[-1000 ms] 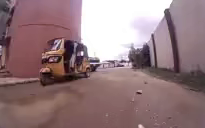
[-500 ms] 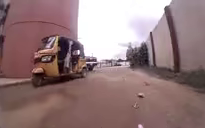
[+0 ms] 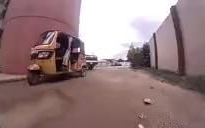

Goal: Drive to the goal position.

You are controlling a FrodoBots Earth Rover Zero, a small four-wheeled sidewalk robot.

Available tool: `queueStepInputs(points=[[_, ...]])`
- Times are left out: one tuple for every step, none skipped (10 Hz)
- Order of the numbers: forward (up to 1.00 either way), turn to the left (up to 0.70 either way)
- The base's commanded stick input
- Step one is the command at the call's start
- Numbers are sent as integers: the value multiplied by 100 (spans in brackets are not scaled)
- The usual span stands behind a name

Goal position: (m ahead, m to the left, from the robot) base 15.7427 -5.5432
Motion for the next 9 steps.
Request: queueStepInputs(points=[[50,-1],[50,-1],[50,-1],[50,-1],[50,-1],[50,-1],[50,-1],[50,-1],[50,-1]])
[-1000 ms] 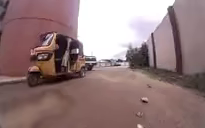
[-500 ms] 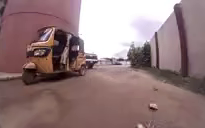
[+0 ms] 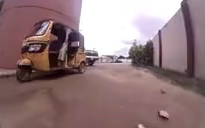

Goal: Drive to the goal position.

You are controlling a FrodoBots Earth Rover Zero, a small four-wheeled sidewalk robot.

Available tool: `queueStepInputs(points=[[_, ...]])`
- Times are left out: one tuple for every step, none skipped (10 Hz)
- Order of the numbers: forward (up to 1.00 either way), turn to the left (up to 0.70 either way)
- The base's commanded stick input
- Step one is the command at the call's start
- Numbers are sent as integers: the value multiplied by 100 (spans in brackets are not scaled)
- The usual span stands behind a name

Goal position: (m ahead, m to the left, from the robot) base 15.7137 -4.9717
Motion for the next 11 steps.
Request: queueStepInputs(points=[[50,-1],[50,-1],[50,-1],[50,-1],[50,-1],[50,-31],[50,-50],[50,-51],[50,-51],[50,-51],[50,-51]])
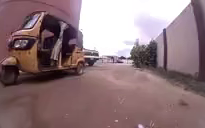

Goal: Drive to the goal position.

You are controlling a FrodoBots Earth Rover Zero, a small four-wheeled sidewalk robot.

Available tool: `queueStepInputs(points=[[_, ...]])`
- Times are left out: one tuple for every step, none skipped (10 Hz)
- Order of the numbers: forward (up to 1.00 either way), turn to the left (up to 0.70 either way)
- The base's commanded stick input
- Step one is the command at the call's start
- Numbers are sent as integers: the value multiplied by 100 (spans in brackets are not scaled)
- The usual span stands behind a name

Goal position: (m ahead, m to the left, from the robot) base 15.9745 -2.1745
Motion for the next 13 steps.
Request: queueStepInputs(points=[[50,-51],[50,-51],[50,-51],[50,-51],[50,-51],[50,-30],[50,-2],[50,-1],[50,-1],[50,-1],[50,-1],[50,-1],[50,-1]])
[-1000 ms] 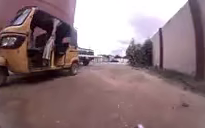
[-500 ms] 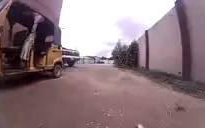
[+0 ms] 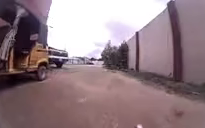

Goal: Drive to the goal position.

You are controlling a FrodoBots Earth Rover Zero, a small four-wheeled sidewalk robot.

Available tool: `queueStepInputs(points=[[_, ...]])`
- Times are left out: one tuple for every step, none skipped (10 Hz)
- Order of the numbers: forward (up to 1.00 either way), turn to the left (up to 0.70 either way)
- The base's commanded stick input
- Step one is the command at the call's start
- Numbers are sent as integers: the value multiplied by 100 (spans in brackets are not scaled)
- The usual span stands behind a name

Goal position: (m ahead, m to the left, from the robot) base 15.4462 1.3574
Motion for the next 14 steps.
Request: queueStepInputs(points=[[50,-1],[50,-1],[50,-1],[50,-1],[50,-1],[50,-1],[50,-1],[50,-1],[50,-1],[50,-1],[50,-1],[50,-1],[50,-1],[50,-1]])
